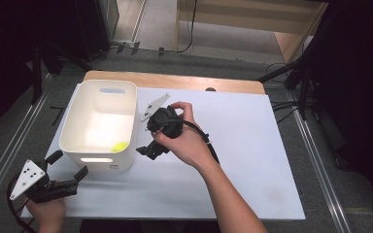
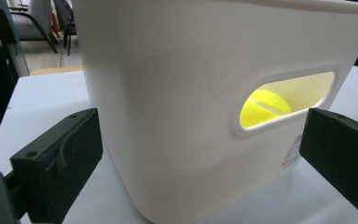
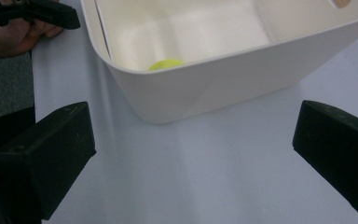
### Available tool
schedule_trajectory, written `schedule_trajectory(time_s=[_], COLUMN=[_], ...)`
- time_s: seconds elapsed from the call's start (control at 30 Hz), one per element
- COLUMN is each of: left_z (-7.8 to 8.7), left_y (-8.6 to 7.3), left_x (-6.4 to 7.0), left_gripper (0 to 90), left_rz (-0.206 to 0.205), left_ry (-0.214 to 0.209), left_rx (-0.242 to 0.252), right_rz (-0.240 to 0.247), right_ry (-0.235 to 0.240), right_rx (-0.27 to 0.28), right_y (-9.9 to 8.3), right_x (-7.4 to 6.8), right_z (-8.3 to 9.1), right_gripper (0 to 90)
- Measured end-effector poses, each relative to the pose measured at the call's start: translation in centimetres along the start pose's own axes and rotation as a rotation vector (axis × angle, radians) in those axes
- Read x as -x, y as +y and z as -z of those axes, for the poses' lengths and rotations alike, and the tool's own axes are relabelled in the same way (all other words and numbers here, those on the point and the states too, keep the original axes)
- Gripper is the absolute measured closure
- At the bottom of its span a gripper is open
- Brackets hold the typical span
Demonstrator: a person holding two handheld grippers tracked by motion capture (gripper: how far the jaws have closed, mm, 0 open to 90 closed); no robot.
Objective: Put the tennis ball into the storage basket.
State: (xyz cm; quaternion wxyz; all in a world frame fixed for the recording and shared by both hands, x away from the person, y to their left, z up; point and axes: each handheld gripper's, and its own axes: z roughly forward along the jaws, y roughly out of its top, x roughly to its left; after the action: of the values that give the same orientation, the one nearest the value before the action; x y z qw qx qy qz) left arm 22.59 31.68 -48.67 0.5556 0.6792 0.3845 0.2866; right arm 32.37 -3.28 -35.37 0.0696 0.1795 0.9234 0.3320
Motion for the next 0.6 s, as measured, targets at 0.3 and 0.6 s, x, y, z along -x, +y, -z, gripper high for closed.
schedule_trajectory(time_s=[0.3, 0.6], left_z=[0.0, 0.0], left_y=[0.0, 0.0], left_x=[0.0, 0.0], left_gripper=[0.0, 0.0], left_rz=[-0.002, -0.007], left_ry=[0.003, 0.005], left_rx=[0.002, 0.002], right_rz=[-0.031, -0.077], right_ry=[-0.022, -0.049], right_rx=[0.029, 0.050], right_y=[-2.3, -4.8], right_x=[0.3, 0.3], right_z=[1.0, 1.6], right_gripper=[0.0, 0.0])
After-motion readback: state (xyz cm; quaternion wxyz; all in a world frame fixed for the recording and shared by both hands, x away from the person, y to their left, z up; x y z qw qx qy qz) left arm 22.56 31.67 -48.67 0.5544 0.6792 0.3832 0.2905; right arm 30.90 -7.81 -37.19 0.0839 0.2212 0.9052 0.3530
